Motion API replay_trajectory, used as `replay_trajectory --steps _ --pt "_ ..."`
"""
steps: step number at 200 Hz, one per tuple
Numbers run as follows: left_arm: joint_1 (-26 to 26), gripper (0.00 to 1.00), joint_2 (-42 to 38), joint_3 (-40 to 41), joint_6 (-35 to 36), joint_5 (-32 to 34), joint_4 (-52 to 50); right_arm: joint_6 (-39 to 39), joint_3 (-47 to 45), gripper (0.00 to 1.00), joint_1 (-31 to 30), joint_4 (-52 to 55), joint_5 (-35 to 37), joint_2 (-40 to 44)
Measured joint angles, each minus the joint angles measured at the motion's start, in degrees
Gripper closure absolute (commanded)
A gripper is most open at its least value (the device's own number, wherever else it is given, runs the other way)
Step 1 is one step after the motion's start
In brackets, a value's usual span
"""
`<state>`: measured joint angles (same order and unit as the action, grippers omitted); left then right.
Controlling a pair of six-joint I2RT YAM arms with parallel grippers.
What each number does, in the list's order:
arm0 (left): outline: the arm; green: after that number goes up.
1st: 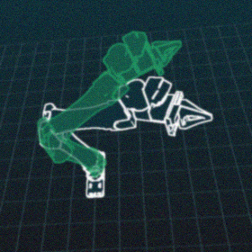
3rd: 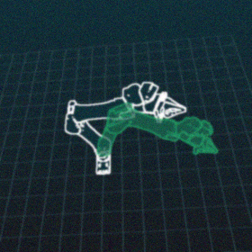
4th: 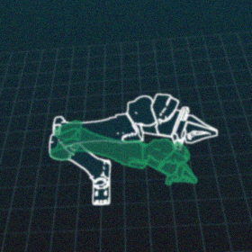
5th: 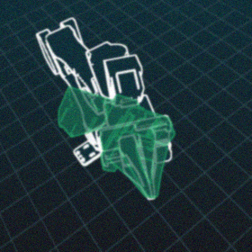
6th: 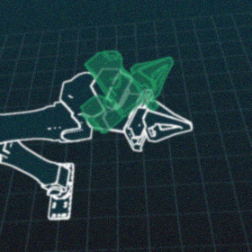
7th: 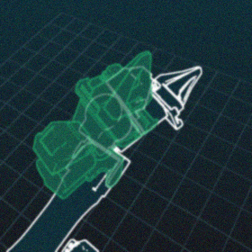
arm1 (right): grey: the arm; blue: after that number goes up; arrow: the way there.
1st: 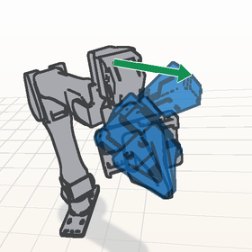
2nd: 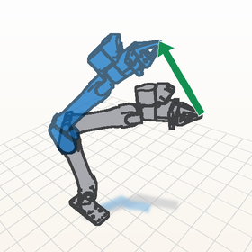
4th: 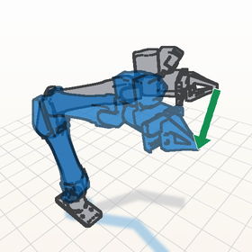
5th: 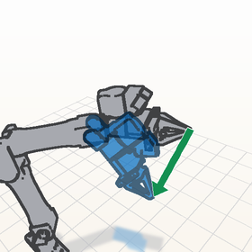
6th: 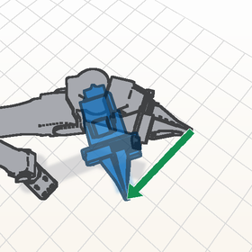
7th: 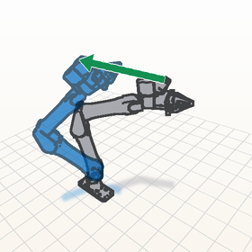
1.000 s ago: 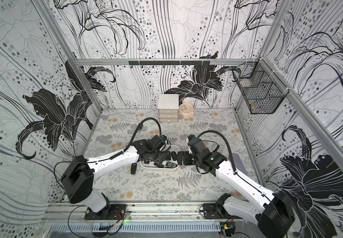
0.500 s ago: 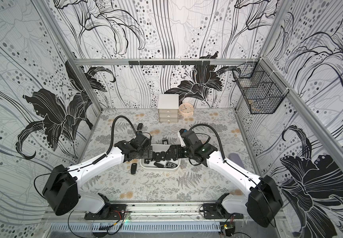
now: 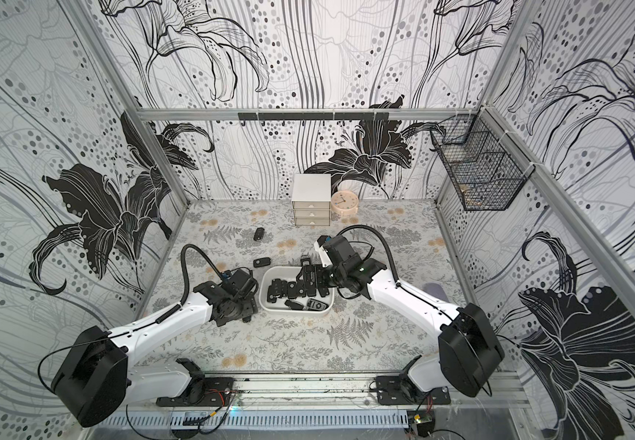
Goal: Place the car key into the storage box
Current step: Pick up the car key from the center of the board.
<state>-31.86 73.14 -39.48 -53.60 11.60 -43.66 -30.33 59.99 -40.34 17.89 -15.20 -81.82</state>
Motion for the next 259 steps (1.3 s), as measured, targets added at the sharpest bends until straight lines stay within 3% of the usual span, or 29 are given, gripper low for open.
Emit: replay_trajectory --steps 53,73,98,108,162,223,259 --pt "1.70 0.29 4.46 1.44 0.48 -3.08 4.70 -0.02 0.74 0.00 -0.17 0.00 -0.22 0.00" --pt "2.58 0.36 6.19 1.44 1.27 -3.78 6.51 -0.02 0.74 0.00 -0.35 0.00 -0.22 0.00" --pt "3.72 0.59 7.91 1.29 2.62 -4.17 8.02 -0.04 0.74 0.00 -0.55 0.00 -0.20 0.00" --pt "3.74 0.64 8.24 0.98 2.84 -4.13 8.02 -0.04 0.74 0.00 -0.66 0.00 -0.20 0.00" --pt "4.00 0.65 7.34 -2.10 3.52 -3.19 4.24 -0.04 0.74 0.00 -0.85 0.00 0.22 0.00" --pt "3.13 0.65 6.97 -14.86 4.57 -1.99 -0.70 -0.07 0.70 0.00 -0.85 0.00 1.49 0.02" --pt "-0.46 0.65 12.90 -22.91 4.76 -2.10 -0.94 -0.07 -0.13 0.00 -0.85 0.00 1.55 0.44"
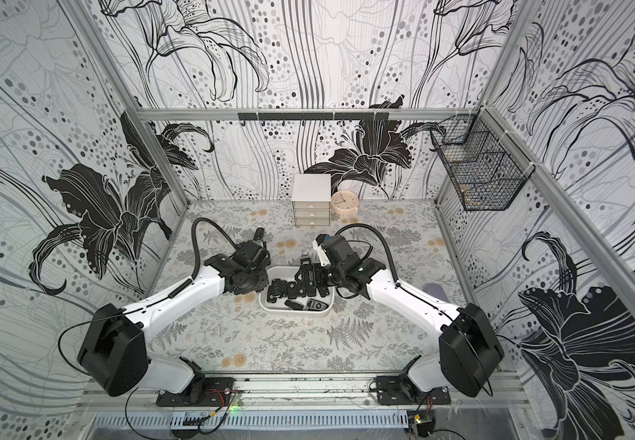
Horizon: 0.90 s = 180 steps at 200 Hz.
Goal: Place the car key into the storage box
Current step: Pick up the car key from the center of the board, then place the car key in the storage box.
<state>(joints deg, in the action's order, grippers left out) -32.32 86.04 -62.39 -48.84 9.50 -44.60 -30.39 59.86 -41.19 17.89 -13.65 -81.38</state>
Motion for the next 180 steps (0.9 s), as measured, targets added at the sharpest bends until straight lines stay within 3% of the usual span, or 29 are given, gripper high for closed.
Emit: replay_trajectory --steps 89,180 --pt "-5.86 0.65 16.83 -11.91 1.07 -2.58 0.35 0.00 -2.64 0.00 0.00 0.11 1.75 3.72" --pt "-5.66 0.62 23.89 -15.69 2.78 -3.52 -1.16 0.00 -3.17 0.00 0.00 1.40 3.61 4.96"
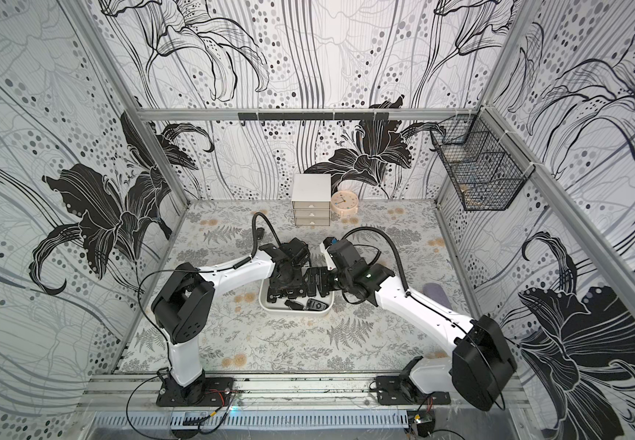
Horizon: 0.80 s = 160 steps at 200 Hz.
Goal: Place the car key into the storage box
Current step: Place the car key in the storage box.
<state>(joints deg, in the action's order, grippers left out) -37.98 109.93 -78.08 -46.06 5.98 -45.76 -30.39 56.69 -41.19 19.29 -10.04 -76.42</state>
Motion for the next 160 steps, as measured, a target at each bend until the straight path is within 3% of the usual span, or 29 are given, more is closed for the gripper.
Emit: replay_trajectory --steps 26,60,127,160 --pt "0.44 0.58 0.26 -0.07 0.20 0.13 -1.38 0.00 0.00 0.00 0.00 0.28 0.02 0.00" --pt "0.50 0.44 0.26 -1.22 0.94 0.33 -2.05 0.00 0.00 0.00 0.00 0.35 0.02 0.00" --pt "0.50 0.37 -1.53 -1.60 1.53 0.31 -2.14 0.02 0.00 0.00 0.00 0.35 0.00 -0.04" --pt "1.25 0.19 -5.84 -1.60 1.84 0.42 -2.34 0.02 0.02 0.00 0.00 0.17 0.00 -0.39"
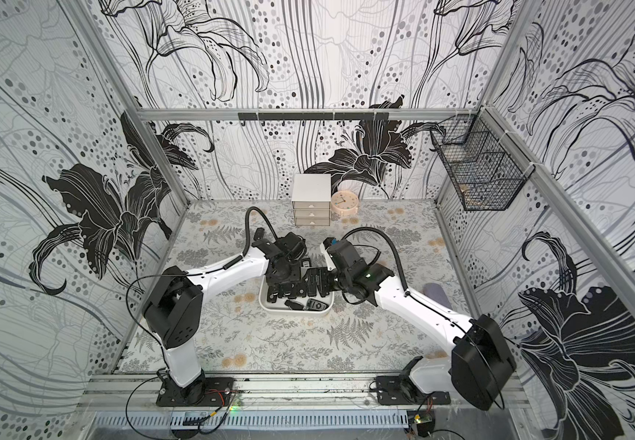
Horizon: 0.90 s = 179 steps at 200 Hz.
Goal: Place the car key into the storage box
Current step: Place the car key in the storage box.
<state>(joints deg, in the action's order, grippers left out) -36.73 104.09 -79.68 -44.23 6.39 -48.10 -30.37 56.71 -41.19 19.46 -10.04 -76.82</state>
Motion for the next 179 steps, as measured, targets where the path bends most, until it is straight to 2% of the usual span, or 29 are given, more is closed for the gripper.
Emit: replay_trajectory --steps 30,119,179 --pt "2.64 0.00 -3.89 0.07 0.37 -0.02 0.31 0.00 0.42 0.00 0.00 -1.22 0.02 -0.63" --pt "13.44 0.01 -7.72 5.33 3.91 0.00 3.78 0.02 6.10 0.00 -0.02 -4.59 0.50 -6.78" --pt "20.57 0.01 -7.45 7.93 10.27 -1.49 9.22 0.00 10.58 0.00 -1.29 -5.42 0.70 -10.47"
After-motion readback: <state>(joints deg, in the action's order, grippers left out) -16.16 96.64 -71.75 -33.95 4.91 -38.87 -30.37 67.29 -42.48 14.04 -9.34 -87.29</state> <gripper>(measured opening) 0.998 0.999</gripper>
